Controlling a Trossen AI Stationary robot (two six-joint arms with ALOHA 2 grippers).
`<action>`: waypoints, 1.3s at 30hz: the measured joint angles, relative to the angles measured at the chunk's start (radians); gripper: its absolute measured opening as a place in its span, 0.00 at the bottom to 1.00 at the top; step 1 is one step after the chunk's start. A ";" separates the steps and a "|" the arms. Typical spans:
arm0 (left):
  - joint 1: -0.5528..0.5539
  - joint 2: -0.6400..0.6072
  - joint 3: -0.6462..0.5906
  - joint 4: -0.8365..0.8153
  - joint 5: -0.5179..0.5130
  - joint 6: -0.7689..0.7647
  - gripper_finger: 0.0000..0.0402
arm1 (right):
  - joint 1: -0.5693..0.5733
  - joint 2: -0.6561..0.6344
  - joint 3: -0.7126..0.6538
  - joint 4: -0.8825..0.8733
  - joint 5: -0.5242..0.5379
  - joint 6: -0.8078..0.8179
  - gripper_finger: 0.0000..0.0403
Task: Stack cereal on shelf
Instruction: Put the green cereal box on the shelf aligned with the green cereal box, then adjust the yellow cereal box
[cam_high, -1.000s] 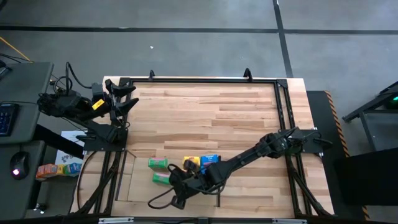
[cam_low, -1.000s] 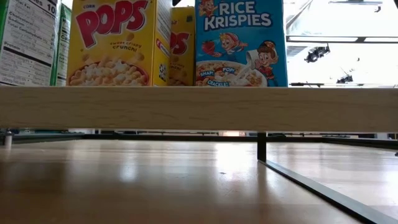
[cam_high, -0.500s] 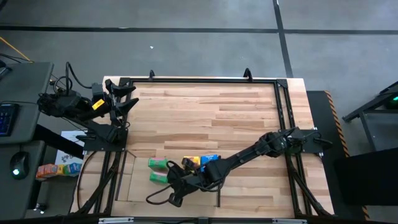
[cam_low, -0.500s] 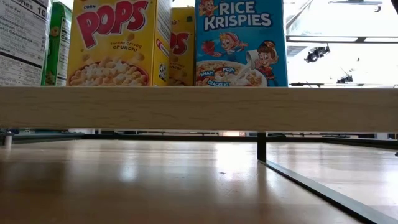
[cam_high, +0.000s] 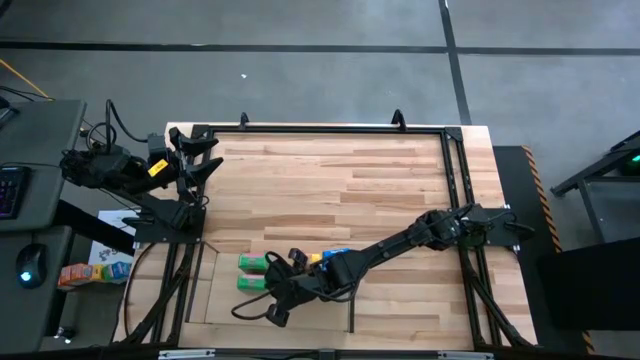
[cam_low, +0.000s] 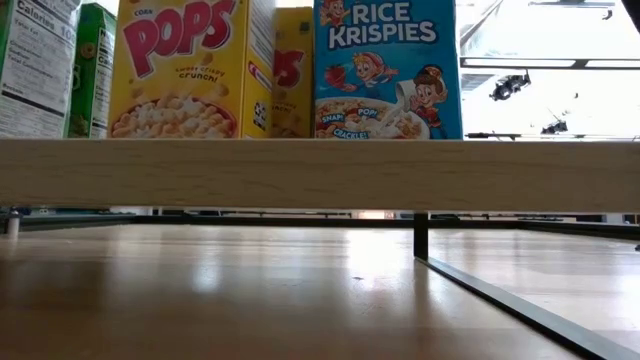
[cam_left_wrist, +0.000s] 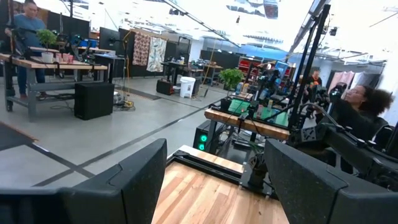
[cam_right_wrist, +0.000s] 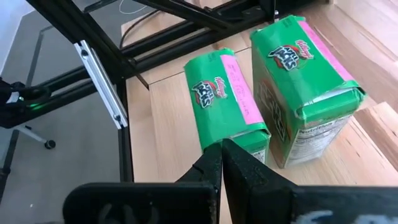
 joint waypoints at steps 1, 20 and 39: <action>0.000 0.000 0.000 0.000 0.000 0.000 0.65 | -0.003 0.000 0.000 0.000 0.000 0.000 0.00; 0.000 0.000 0.000 0.000 0.000 -0.001 0.65 | 0.013 -0.187 0.003 -0.484 -0.089 -0.108 0.00; 0.000 0.000 0.000 0.000 0.000 0.000 0.65 | -0.004 -0.186 0.002 -0.735 -0.013 -0.073 0.00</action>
